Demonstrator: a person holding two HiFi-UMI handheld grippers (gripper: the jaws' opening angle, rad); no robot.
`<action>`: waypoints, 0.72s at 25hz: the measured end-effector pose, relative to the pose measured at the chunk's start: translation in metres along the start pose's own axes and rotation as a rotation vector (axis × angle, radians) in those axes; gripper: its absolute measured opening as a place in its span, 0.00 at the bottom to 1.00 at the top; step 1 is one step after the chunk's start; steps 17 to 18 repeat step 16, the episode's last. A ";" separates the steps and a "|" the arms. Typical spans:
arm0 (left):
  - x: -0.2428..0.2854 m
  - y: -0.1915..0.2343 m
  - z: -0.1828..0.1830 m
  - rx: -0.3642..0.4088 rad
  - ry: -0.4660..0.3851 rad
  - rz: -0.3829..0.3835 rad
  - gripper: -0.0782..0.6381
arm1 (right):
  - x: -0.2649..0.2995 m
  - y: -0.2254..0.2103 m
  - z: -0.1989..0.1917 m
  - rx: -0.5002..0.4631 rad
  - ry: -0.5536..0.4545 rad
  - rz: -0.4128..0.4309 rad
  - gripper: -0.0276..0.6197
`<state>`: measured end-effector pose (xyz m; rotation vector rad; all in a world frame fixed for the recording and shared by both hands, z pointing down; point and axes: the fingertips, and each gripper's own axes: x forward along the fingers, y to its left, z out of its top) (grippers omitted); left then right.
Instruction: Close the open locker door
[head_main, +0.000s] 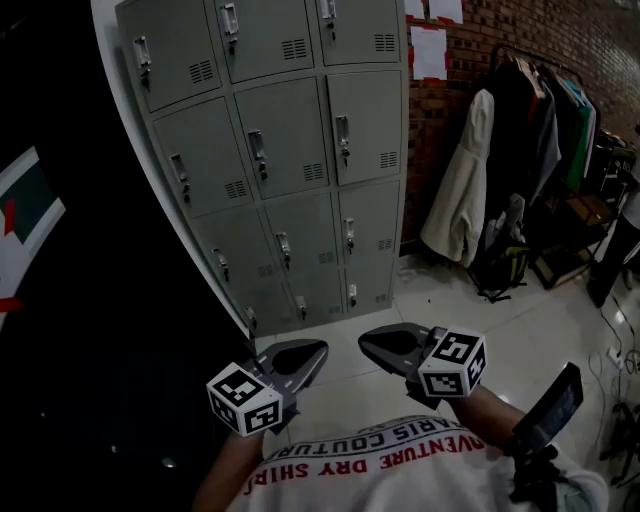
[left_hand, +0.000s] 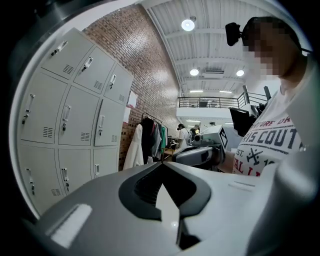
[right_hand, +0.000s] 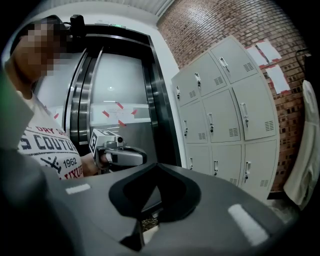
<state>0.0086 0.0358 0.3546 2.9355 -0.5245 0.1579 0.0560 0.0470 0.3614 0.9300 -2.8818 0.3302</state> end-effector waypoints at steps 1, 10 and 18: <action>0.000 -0.002 0.000 0.001 0.000 0.001 0.11 | -0.002 0.000 0.000 0.000 -0.001 0.001 0.04; 0.008 -0.018 -0.001 0.010 0.006 0.012 0.11 | -0.015 0.005 -0.003 -0.014 0.009 0.023 0.03; 0.012 -0.030 -0.001 0.017 0.006 0.015 0.11 | -0.025 0.012 -0.009 -0.014 0.016 0.037 0.04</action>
